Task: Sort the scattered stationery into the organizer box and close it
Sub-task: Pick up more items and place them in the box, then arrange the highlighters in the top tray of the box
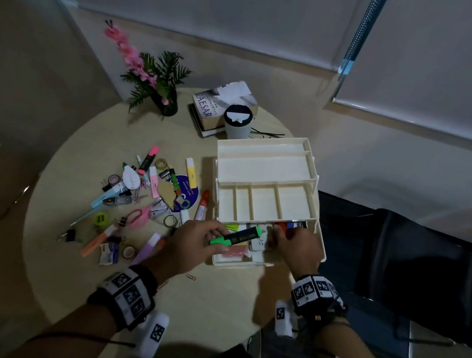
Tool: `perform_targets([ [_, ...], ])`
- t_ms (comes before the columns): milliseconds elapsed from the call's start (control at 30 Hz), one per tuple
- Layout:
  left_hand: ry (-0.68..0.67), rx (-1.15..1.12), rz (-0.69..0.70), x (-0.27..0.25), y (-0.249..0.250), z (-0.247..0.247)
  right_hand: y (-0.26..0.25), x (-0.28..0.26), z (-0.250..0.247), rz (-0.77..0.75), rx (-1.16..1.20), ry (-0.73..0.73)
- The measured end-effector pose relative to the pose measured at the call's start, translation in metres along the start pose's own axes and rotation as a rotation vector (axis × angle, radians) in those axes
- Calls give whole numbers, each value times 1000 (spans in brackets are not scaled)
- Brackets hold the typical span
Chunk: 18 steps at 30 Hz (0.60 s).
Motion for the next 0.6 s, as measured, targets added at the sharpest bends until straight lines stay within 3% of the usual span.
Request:
perform_targets([
  [233, 55, 29, -21, 9, 15, 20, -2, -1, -11, -120, -13, -136],
  [333, 67, 59, -20, 18, 26, 25, 2, -7, -36, -160, -121, -80],
  [467, 68, 94, -52, 33, 36, 35, -22, -27, -81, -449, 249, 3],
  [533, 55, 113, -40, 41, 47, 41, -38, -34, -85, -627, 320, -80],
  [600, 57, 72, -16, 47, 61, 46, -47, -39, -81, -686, 329, -205],
])
Point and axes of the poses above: each hand's wrist, its own x-axis towards the middle knuckle, its own z-axis out of the palm, y = z × x, the point moved 9 cm from there along x, towards the middle knuckle, and after that the axes turned 1 degree about x, right-handed, at the moved point
